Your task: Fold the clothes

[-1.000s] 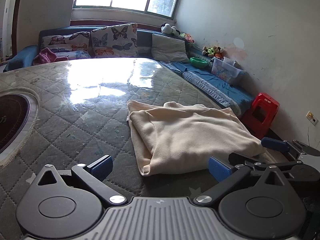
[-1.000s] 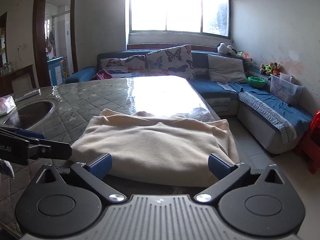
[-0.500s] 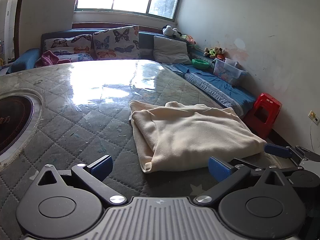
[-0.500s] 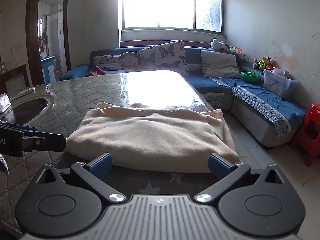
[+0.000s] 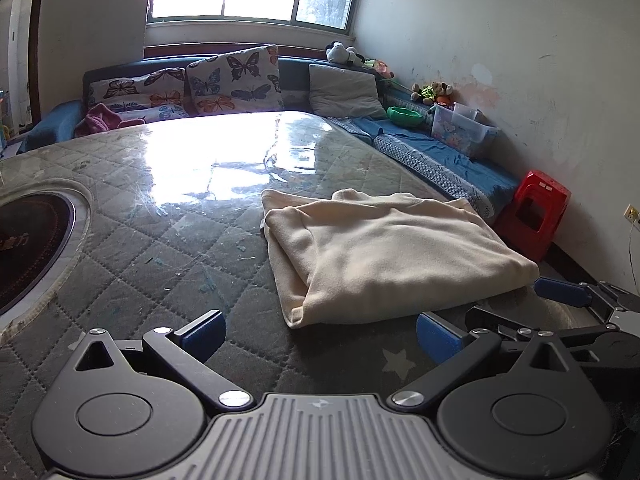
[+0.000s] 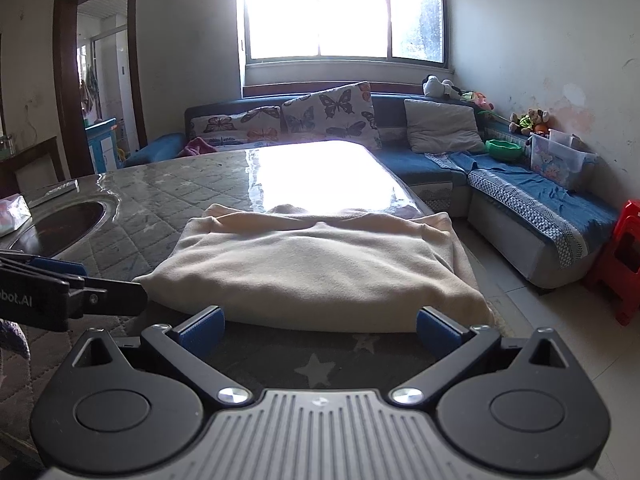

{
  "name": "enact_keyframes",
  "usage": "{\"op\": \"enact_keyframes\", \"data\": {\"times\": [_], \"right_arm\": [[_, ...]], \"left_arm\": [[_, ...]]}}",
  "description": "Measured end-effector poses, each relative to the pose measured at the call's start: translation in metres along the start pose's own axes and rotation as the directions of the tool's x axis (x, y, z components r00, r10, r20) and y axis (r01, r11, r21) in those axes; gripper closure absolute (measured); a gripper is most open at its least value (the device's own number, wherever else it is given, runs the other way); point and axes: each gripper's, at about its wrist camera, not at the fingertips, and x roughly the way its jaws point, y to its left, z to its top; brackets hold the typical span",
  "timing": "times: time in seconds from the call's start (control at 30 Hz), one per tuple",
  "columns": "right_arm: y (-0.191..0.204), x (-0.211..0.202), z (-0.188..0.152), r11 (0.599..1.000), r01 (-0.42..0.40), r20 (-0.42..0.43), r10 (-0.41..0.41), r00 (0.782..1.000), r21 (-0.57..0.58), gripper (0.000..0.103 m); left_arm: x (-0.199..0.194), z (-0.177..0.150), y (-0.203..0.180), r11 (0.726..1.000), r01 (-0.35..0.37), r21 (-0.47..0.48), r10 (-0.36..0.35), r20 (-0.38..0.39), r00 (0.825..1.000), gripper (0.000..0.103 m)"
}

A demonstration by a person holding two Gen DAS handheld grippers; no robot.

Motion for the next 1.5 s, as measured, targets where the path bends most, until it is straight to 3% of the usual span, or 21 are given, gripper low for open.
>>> {"op": "enact_keyframes", "data": {"times": [1.5], "right_arm": [[-0.001, -0.014, -0.013, 0.999, -0.01, 0.013, 0.009, 1.0, 0.049, 0.0]], "left_arm": [[-0.01, -0.017, -0.015, 0.998, -0.036, 0.058, 0.038, -0.025, 0.999, 0.0]]}}
